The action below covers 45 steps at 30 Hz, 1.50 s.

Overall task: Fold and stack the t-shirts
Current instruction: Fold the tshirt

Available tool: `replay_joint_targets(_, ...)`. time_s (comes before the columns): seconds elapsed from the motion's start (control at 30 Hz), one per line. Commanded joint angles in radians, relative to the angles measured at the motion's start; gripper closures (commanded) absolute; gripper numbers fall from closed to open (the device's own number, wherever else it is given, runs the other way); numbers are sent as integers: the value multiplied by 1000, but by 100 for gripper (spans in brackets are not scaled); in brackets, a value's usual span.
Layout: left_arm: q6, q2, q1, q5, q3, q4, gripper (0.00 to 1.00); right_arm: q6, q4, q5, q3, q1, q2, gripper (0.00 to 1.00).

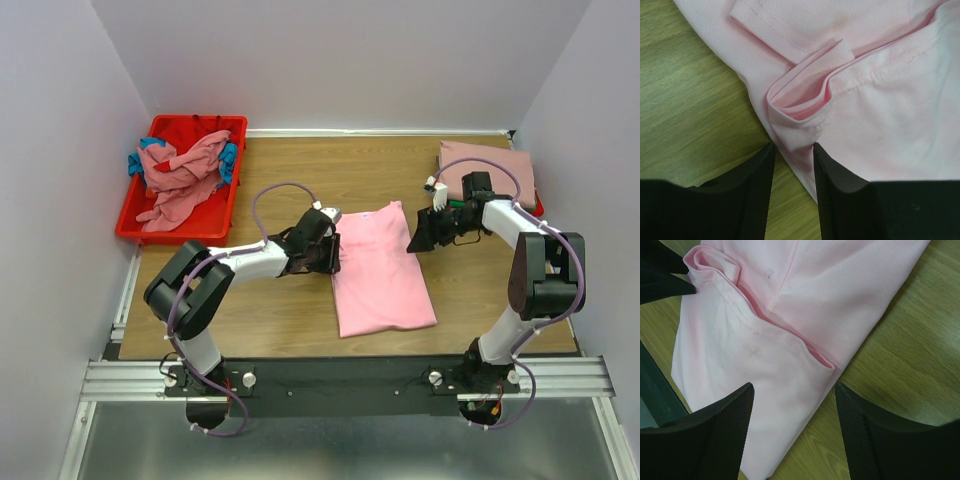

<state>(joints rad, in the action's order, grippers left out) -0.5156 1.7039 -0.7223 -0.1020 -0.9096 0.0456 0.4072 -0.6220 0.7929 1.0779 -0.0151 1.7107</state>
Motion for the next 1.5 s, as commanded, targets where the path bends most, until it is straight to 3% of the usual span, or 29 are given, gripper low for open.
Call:
replay_joint_targets(0.0, 22, 10, -6, -28, -35, -21, 57, -7, 7, 11, -10, -6, 21, 27)
replay_joint_targets(0.93, 35, 85, -9, -96, -98, -1, 57, -7, 2, 16, -9, -6, 32, 27)
replay_joint_targets(1.0, 35, 85, -9, -108, -101, -4, 61, -7, 2, 16, -9, -6, 32, 27)
replay_joint_targets(1.23, 38, 76, -9, -125, -92, -24, 96, -7, 1, 16, -9, -6, 32, 27)
replay_joint_targets(1.43, 35, 54, -8, -142, -81, -41, 98, -5, -2, 17, -9, -6, 41, 28)
replay_joint_targets(1.47, 34, 57, -8, -143, -81, -41, 86, -5, -2, 17, -9, -6, 44, 28)
